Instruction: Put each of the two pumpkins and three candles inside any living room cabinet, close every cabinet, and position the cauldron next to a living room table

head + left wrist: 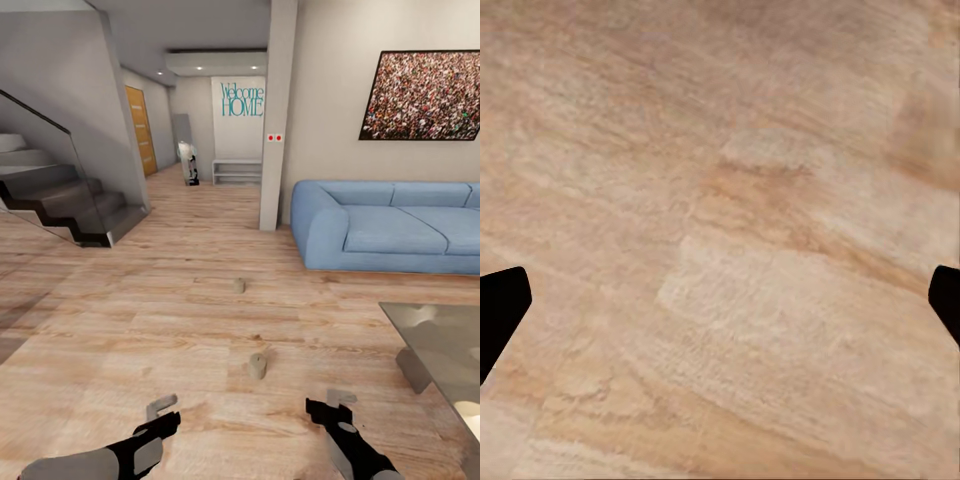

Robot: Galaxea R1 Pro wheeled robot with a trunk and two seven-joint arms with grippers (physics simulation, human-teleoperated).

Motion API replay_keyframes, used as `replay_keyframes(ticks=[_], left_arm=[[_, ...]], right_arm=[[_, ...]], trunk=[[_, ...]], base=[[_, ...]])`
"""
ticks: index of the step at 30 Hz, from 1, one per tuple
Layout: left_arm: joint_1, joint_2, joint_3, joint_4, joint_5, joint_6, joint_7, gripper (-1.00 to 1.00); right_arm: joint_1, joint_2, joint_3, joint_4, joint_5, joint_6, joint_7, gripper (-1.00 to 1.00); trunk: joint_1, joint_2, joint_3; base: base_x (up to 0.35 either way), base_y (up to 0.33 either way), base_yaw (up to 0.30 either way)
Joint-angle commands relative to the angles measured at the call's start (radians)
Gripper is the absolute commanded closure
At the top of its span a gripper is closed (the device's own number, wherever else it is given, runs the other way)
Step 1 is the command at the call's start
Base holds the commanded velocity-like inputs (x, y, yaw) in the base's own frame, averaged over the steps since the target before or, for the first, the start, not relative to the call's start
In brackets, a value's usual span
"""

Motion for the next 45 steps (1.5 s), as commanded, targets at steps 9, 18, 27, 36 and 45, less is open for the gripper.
replay_keyframes(ticks=[9, 18, 27, 36, 45], left_arm=[[-0.148, -0.203, -0.007, -0.032, 0.004, 0.019, 0.58, -1.0], [-0.212, -0.203, -0.004, -0.246, -0.068, 0.013, 0.614, -1.0], [-0.278, 0.287, 0.268, -1.102, -0.204, 0.019, 0.625, -1.0], [-0.281, 0.416, 0.318, -1.142, -0.311, 0.018, 0.633, -1.0], [-0.282, 0.425, 0.319, -1.121, -0.313, 0.012, 0.635, -1.0]], right_arm=[[-0.126, 0.003, 0.001, -0.012, -0.016, 0.223, -0.093, -1.0], [-0.127, 0.001, 0.001, -0.011, -0.017, 0.25, -0.094, -1.0], [-0.127, -0.002, -0.002, -0.011, -0.017, 0.254, -0.092, -1.0], [-0.127, 0.003, 0.004, -0.012, -0.014, 0.257, -0.092, -1.0], [-0.127, 0.001, 0.004, -0.005, -0.016, 0.339, -0.09, -1.0]], trunk=[[0.035, -0.064, -0.03], [0.069, -0.127, -0.058], [0.104, -0.19, -0.086], [0.138, -0.253, -0.114], [0.173, -0.316, -0.142]], base=[[0.0, 0.0, 0.0], [0.0, 0.0, 0.0], [0.0, 0.0, 0.0], [0.0, 0.0, 0.0], [0.0, 0.0, 0.0]])
